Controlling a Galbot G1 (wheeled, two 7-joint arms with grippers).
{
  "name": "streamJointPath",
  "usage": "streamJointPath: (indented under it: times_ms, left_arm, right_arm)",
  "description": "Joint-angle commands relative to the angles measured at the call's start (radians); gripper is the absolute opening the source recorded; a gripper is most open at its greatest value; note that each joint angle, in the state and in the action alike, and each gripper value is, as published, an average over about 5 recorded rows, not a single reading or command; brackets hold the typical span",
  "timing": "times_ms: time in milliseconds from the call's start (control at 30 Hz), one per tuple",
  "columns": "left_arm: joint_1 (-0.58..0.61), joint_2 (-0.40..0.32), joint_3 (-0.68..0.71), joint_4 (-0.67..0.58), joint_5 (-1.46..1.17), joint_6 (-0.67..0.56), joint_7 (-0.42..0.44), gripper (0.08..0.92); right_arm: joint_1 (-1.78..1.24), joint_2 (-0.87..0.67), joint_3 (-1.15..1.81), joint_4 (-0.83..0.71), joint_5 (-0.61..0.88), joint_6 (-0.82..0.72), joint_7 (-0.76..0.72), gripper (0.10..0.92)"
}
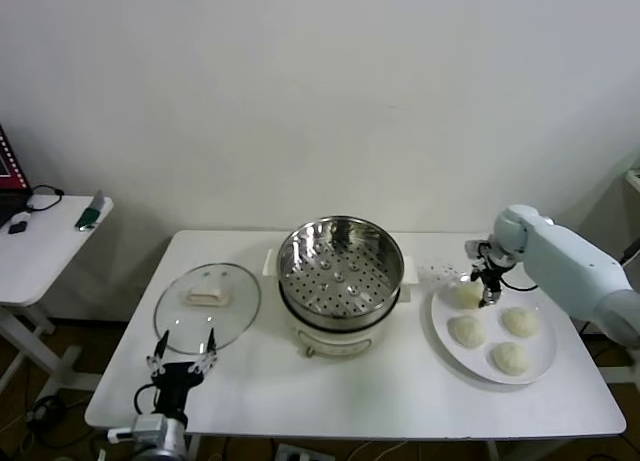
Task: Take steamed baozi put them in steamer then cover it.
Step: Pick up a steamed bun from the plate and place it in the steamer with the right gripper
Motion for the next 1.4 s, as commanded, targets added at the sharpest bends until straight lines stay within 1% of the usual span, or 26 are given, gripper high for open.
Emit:
streamJointPath:
  times_ms: [33,167,367,500,667,833,1033,1133,1333,1400]
  left_arm:
    - [0.01,0.0,-0.003,-0.009,-0.001,0.001,0.002,0.823]
    - [0.023,0.0,-0.008,-0.021,0.004,0.004,0.023,0.823]
    - [0.033,-0.002,-0.001,-0.026,0.02,0.008,0.043,0.823]
    - [0.039,0.001,0.002,-0.027,0.023,0.012,0.055,0.823]
    - [0.046,0.0,0.009,-0.026,0.024,0.011,0.078,0.823]
    - [0.048,0.001,0.009,-0.034,0.026,0.016,0.085,0.823]
    - [0.05,0.024,0.005,-0.046,0.022,0.031,0.069,0.823]
    - [0.057,0.039,0.002,-0.055,0.02,0.036,0.067,0.823]
    - [0.075,0.045,0.0,-0.065,0.02,0.036,0.068,0.823]
    - [0.083,0.048,0.0,-0.066,0.02,0.035,0.067,0.823]
  right_arm:
    - [0.297,-0.012,-0.23,0.103,0.04,0.183,-0.048,0.679]
    - [0.438,0.001,-0.328,0.203,0.076,0.252,-0.068,0.679]
    - [0.548,0.058,-0.358,0.348,0.112,0.319,-0.081,0.685]
    - [0.59,0.14,-0.372,0.365,0.142,0.362,-0.082,0.687]
    - [0.579,0.252,-0.373,0.37,0.127,0.409,-0.083,0.687]
    - [0.479,0.352,-0.335,0.364,0.0,0.449,-0.067,0.687]
    - [0.292,0.463,-0.232,0.27,-0.197,0.505,-0.038,0.687]
    - [0.24,0.489,-0.209,0.255,-0.284,0.527,-0.02,0.687]
    - [0.16,0.513,-0.157,0.229,-0.463,0.57,0.025,0.687]
    - [0.143,0.518,-0.142,0.22,-0.502,0.579,0.032,0.687]
